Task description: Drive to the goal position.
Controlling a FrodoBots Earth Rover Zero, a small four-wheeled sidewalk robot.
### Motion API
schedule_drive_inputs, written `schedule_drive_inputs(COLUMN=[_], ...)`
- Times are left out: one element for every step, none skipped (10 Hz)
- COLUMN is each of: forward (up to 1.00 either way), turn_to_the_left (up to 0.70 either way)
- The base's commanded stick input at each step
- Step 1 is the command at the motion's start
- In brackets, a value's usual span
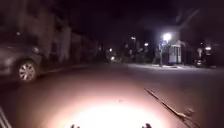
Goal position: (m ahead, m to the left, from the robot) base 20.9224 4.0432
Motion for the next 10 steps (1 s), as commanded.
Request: schedule_drive_inputs(forward=[0.5, 0.5, 0.5, 0.5, 0.5, 0.5, 0.5, 0.5, 0.5, 0.5], turn_to_the_left=[0.0, 0.0, 0.0, 0.0, 0.0, 0.0, 0.0, 0.0, 0.0, 0.0])
